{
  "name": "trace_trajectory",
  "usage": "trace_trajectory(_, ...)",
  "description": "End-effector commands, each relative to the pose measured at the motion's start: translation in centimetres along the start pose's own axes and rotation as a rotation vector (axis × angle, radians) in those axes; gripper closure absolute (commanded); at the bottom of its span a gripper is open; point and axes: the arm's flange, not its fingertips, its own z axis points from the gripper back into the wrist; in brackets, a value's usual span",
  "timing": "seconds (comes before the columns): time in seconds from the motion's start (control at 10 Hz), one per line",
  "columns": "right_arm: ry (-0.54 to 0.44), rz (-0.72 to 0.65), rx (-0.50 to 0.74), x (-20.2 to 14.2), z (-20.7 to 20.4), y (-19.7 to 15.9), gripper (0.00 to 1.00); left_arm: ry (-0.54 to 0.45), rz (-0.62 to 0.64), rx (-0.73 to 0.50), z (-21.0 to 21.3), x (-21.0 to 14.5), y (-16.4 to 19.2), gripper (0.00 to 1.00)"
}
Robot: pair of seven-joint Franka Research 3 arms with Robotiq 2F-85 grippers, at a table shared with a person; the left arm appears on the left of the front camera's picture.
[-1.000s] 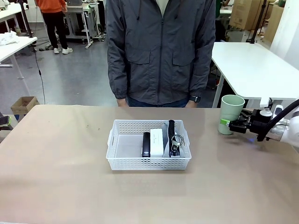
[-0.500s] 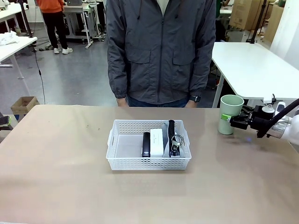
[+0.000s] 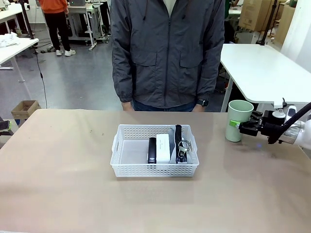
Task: Efficiently arrange items inside the basket to fit them all.
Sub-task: Pick up the Reusable plastic cup and place it inside the Organizing basket.
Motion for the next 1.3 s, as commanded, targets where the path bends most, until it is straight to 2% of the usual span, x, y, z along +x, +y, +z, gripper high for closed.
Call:
trace_trajectory(0.0, 0.001, -0.009, 0.033, 1.5, 0.7, 0.8, 1.00, -0.022, 0.011, 0.001, -1.3, -0.7, -0.8, 0.00)
trace_trajectory(0.1, 0.003, -0.010, 0.038, 2.1, 0.8, 1.1, 1.00, -0.022, 0.011, 0.001, -1.3, -0.7, -0.8, 0.00)
trace_trajectory(0.2, -0.004, -0.028, 0.051, 3.5, 1.0, 1.9, 0.70, -0.022, 0.011, 0.001, -1.3, -0.7, -0.8, 0.00)
trace_trajectory(0.3, 0.048, -0.009, 0.037, 6.1, 1.3, 2.5, 0.71, -0.022, 0.011, 0.001, -1.3, -0.7, -0.8, 0.00)
trace_trajectory(0.4, 0.077, 0.018, 0.040, 9.5, 1.6, 3.1, 1.00, -0.022, 0.011, 0.001, -1.3, -0.7, -0.8, 0.00)
trace_trajectory(0.5, 0.149, -0.003, 0.045, 13.7, 2.1, 4.4, 0.71, -0.022, 0.011, 0.001, -1.3, -0.7, -0.8, 0.00)
trace_trajectory(0.6, 0.239, -0.108, 0.128, 17.1, 2.6, 6.4, 1.00, -0.022, 0.011, 0.001, -1.3, -0.7, -0.8, 0.00)
trace_trajectory(0.8, 0.375, -0.154, 0.186, 20.4, 4.1, 9.3, 1.00, -0.022, 0.011, 0.001, -1.3, -0.7, -0.8, 0.00)
trace_trajectory(0.9, 0.416, -0.183, 0.185, 20.4, 4.8, 9.9, 0.71, -0.022, 0.011, 0.001, -1.3, -0.7, -0.8, 0.00)
trace_trajectory(1.0, 0.477, -0.204, 0.173, 20.0, 5.3, 10.5, 0.70, -0.022, 0.011, 0.001, -1.3, -0.7, -0.8, 0.00)
trace_trajectory(1.1, 0.524, -0.239, 0.213, 19.4, 5.7, 10.5, 1.00, -0.022, 0.011, 0.001, -1.3, -0.7, -0.8, 0.00)
trace_trajectory(1.2, 0.465, -0.171, 0.195, 18.2, 5.8, 8.9, 0.44, -0.022, 0.011, 0.001, -1.3, -0.7, -0.8, 0.00)
